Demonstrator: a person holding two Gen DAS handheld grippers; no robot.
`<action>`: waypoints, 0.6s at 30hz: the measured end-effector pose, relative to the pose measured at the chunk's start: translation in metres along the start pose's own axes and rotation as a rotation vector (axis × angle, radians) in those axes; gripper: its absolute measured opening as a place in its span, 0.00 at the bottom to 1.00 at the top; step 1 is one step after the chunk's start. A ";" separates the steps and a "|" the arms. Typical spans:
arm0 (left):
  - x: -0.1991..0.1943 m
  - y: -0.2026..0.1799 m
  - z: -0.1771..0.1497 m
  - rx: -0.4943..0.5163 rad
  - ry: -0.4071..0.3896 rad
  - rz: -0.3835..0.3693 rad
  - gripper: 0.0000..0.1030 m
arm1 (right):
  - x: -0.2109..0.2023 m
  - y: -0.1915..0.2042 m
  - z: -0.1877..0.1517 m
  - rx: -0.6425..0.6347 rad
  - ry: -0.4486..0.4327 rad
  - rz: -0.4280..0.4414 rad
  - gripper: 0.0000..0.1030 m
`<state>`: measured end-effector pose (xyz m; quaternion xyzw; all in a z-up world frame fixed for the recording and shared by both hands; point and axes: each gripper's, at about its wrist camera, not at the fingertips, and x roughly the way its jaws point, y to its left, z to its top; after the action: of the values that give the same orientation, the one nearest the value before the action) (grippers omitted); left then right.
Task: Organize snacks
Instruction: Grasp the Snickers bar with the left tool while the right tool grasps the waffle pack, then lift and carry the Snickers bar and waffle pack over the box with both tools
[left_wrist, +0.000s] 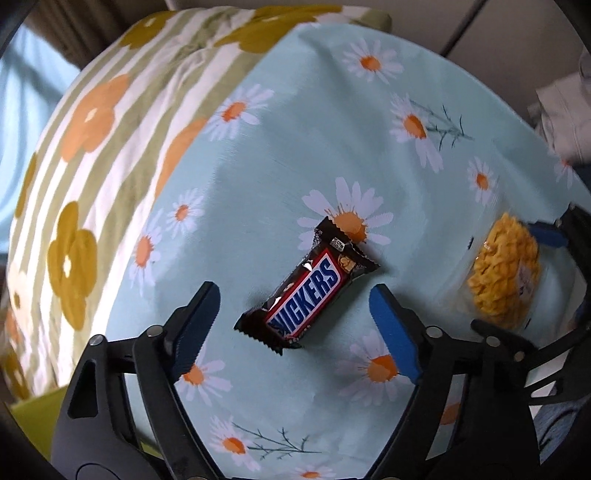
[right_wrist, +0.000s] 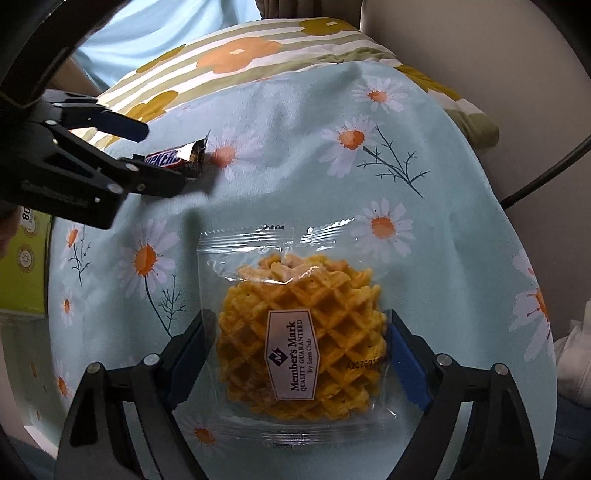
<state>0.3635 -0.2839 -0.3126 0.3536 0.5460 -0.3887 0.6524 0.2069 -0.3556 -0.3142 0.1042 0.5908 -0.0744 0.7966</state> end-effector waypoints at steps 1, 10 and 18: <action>0.002 0.000 0.000 0.007 0.005 -0.005 0.70 | -0.001 0.000 0.000 0.002 -0.002 0.000 0.80; 0.004 -0.007 0.003 0.066 0.002 -0.040 0.40 | -0.005 -0.002 -0.001 0.009 -0.006 0.011 0.73; 0.001 -0.014 0.001 0.046 0.002 -0.039 0.31 | -0.009 -0.003 -0.004 0.011 -0.011 0.022 0.70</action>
<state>0.3510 -0.2912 -0.3142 0.3581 0.5443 -0.4136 0.6360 0.1993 -0.3571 -0.3068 0.1148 0.5847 -0.0694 0.8001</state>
